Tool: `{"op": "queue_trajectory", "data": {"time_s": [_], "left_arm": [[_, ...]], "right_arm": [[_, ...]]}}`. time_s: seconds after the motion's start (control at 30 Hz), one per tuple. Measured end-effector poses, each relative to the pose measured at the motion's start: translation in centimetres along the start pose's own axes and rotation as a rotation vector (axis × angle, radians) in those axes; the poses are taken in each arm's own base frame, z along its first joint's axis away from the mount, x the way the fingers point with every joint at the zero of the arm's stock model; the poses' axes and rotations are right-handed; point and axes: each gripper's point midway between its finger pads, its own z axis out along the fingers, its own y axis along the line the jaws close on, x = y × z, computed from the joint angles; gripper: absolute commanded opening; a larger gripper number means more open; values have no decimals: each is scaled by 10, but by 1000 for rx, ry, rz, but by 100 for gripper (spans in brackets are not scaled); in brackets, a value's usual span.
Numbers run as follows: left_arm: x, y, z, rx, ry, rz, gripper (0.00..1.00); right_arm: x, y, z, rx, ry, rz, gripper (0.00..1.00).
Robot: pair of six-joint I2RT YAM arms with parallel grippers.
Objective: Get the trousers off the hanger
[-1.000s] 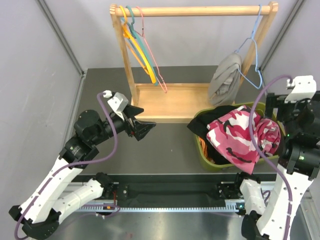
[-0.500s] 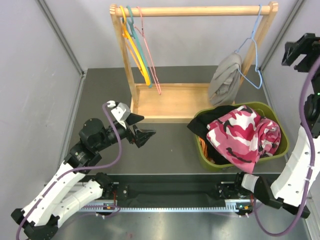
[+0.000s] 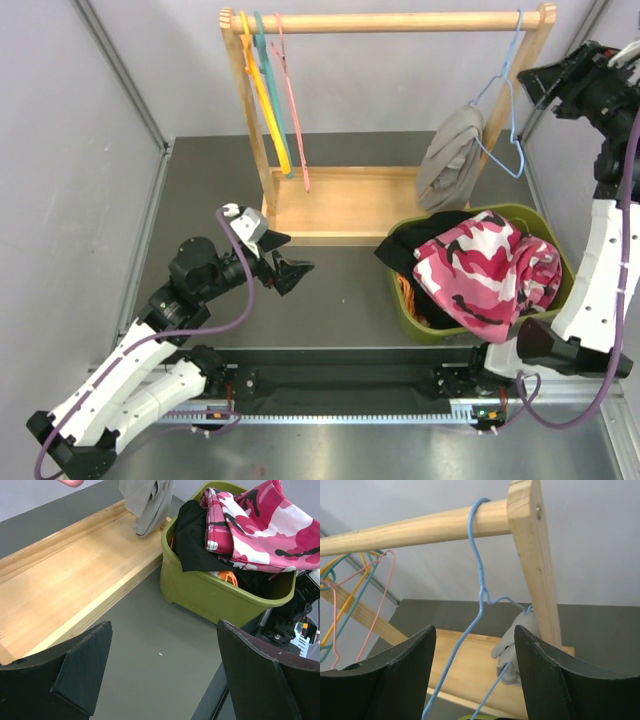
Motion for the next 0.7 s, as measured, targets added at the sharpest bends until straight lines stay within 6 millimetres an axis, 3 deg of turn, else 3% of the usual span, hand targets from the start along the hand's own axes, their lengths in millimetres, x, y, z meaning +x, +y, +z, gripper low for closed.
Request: {"op": "queue_trajectory", "data": {"time_s": [0.13, 0.43, 0.57, 0.7], "left_arm": [[2, 2, 2, -9, 6, -6, 90], [3, 3, 3, -13, 10, -12, 90], [3, 3, 3, -13, 10, -15, 90], [3, 3, 3, -13, 9, -15, 90]], "right_arm": [[14, 8, 16, -46, 44, 20, 64], [33, 12, 29, -33, 94, -3, 59], [44, 5, 36, 2, 126, -14, 51], [49, -5, 35, 51, 140, -33, 32]]}}
